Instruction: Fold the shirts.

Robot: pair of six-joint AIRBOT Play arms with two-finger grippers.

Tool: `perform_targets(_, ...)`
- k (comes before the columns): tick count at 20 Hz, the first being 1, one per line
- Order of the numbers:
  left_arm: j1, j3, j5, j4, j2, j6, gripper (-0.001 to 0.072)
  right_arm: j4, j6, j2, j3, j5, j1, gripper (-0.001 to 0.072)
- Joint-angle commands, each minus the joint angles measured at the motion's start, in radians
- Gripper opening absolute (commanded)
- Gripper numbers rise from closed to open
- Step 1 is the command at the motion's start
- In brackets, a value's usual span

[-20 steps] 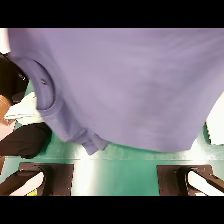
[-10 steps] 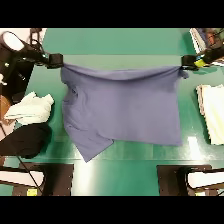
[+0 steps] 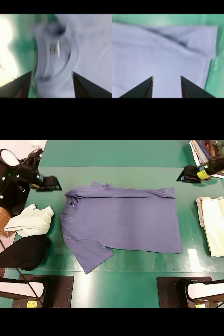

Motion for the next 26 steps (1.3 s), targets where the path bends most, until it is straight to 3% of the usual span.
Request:
perform_targets(1,0.039,-0.247,-0.037,0.0,0.163,-0.01,0.0587,0.111,-0.031,0.168,-0.234,-0.018,-0.032,0.0396)
perform_targets(7,0.035,-0.846,0.077,-0.117,0.475,-0.032,0.0587,0.118,-0.036,0.409,-0.558,-0.154,-0.003,0.0395)
perform_targets(12,0.035,-1.045,0.204,-0.239,0.52,-0.031,0.0586,0.118,-0.035,0.491,-0.616,-0.173,-0.001,0.0396)
perform_targets(14,0.035,-1.073,0.243,-0.284,0.518,0.0,0.0463,0.118,-0.035,0.509,-0.616,-0.175,-0.001,0.0395)
perform_targets(17,0.035,-1.08,0.288,-0.343,0.518,0.027,0.0463,0.117,-0.035,0.534,-0.616,-0.171,-0.001,0.0396)
perform_targets(18,0.035,-1.078,0.294,-0.343,0.518,0.027,0.0399,0.113,-0.035,0.545,-0.616,-0.163,-0.003,0.0395)
perform_targets(20,0.035,-1.062,0.298,-0.342,0.518,0.029,0.0018,0.106,-0.035,0.564,-0.616,-0.116,-0.034,0.0395)
perform_targets(23,0.035,-1.001,0.267,-0.333,0.534,0.027,0.002,0.061,-0.035,0.599,-0.652,-0.023,-0.137,0.0395)
perform_targets(26,0.035,-0.937,0.23,-0.318,0.581,0.028,0.002,-0.063,-0.032,0.679,-0.843,0.019,-0.285,0.0397)
